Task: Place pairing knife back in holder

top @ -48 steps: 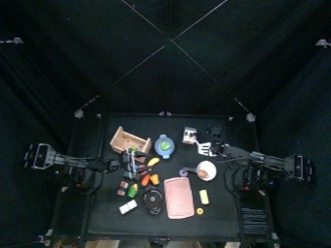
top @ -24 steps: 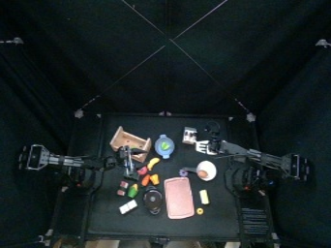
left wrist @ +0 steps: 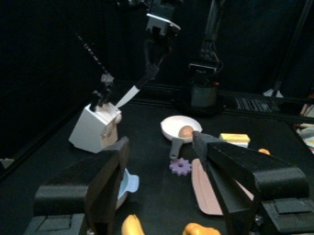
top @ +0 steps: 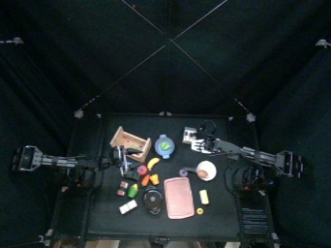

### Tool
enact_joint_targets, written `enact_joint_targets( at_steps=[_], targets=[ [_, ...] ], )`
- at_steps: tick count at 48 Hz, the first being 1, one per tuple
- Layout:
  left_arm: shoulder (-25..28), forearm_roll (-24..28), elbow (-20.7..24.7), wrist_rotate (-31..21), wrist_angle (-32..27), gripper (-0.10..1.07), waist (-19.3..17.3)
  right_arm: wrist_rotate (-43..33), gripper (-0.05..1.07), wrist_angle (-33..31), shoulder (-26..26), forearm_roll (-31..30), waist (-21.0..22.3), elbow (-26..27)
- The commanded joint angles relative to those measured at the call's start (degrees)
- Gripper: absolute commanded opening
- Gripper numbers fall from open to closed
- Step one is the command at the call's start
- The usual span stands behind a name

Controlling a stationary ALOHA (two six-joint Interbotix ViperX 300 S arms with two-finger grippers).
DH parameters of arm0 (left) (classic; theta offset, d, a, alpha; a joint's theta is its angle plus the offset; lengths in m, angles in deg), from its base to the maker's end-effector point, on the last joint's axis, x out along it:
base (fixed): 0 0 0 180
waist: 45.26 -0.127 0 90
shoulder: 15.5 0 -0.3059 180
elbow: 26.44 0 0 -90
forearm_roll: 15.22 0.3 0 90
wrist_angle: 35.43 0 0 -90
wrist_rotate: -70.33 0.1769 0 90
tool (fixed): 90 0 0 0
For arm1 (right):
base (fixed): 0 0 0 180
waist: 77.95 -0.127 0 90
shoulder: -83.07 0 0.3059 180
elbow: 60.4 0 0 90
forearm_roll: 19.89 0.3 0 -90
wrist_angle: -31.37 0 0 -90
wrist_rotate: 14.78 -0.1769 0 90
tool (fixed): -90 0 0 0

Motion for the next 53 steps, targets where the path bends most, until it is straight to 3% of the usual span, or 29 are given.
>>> enact_joint_targets(
  at_steps=[1,35,53],
  targets=[
    [-0.7,0.0,0.26,-0.09,0.26,0.92,-0.26,0.09,0.4,-0.09,-0.7,0.18,0.62,1.49],
    [-0.88,0.0,0.0,-0.09,0.18,0.92,-0.35,0.35,0.4,1.14,-0.09,0.35,2.72,-0.53],
    [-0.88,0.0,-0.09,-0.09,0.18,0.92,-0.35,0.44,0.4,3.52,2.64,-1.23,4.75,-0.7]
  ],
)
